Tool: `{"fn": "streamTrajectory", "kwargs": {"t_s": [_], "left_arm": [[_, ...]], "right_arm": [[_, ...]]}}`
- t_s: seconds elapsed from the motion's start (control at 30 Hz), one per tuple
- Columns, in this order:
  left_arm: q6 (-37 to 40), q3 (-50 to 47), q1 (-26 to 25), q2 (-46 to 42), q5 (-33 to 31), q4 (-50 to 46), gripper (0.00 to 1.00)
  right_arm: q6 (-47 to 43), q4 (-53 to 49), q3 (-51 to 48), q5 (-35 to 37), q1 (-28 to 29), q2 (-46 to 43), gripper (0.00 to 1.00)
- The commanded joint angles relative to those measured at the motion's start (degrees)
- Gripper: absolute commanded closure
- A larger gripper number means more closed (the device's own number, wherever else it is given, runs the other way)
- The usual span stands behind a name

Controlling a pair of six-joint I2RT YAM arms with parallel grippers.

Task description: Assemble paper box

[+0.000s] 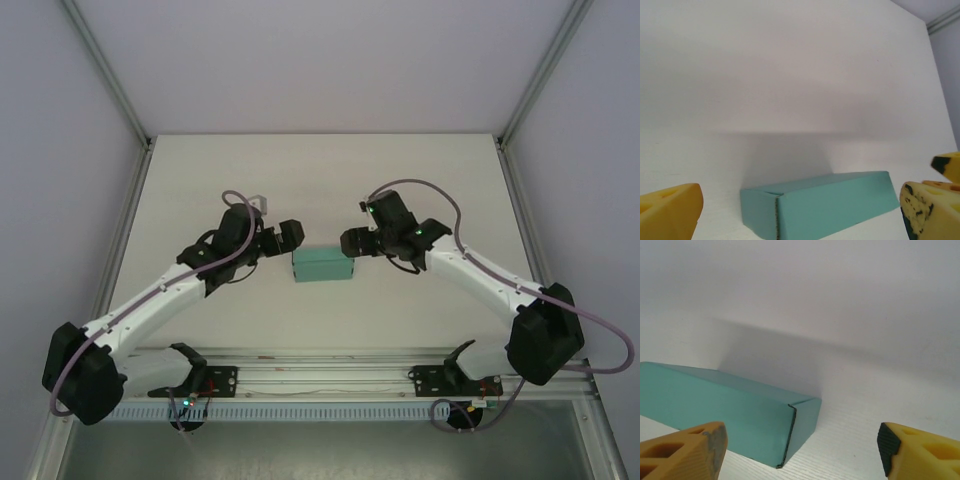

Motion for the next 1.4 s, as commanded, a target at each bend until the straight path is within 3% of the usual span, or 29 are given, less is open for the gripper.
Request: {"fn": "streamTrajectory", "kwargs": {"t_s": [0.0,0.1,0.27,0.33,0.43,0.63,0.7,0.9,1.03,1.13,1.37], "left_arm": [[1.65,-0.05,-0.19,-2.19,-4.82,-5.23,0.0],[1.17,-2.34,-0.28,-3.61,-4.45,-3.89,0.0],[1.32,-4.87,-0.17,-3.52,0.12,-1.75,0.0],[0.91,-5.6,-0.19,-3.34,-0.09,-2.15,0.0],[0.32,-6.94,-0.15,-3.7,-0.59,-2.66,0.0],[-1.02,-9.62,-0.15,-5.77,-1.63,-3.88,0.0],[-1.46,-10.38,-0.15,-6.77,-2.75,-4.92,0.0],[-2.25,-11.66,-0.15,-11.31,-6.83,-8.93,0.0],[-2.26,-12.52,-0.15,-14.12,-8.33,-9.53,0.0],[-2.26,-12.55,-0.15,-14.95,-9.38,-10.63,0.0],[-2.87,-12.75,-0.08,-14.39,-9.9,-10.24,0.0]], "right_arm": [[-8.66,-1.99,2.52,-1.46,0.0,-0.52,0.14],[-20.72,-0.76,3.08,-6.76,0.0,-0.12,0.04],[-47.11,-3.43,3.66,-15.71,0.6,0.39,0.0],[-57.65,-4.68,2.65,-16.64,1.14,0.66,0.0],[-65.34,-6.74,3.73,-14.29,2.24,3.14,0.0],[-68.67,-8.72,9.37,-6.32,3.78,12.43,0.0],[-68.83,-7.12,10.61,-3.32,4.0,15.48,0.05],[-67.18,-7.87,13.42,2.35,5.26,21.3,0.26],[-64.95,-2.34,11.11,8.69,6.17,21.7,0.52],[-59.84,3.15,9.67,15.81,6.73,20.72,0.53],[-47.69,12.9,6.54,44.19,9.68,21.87,0.48]]}}
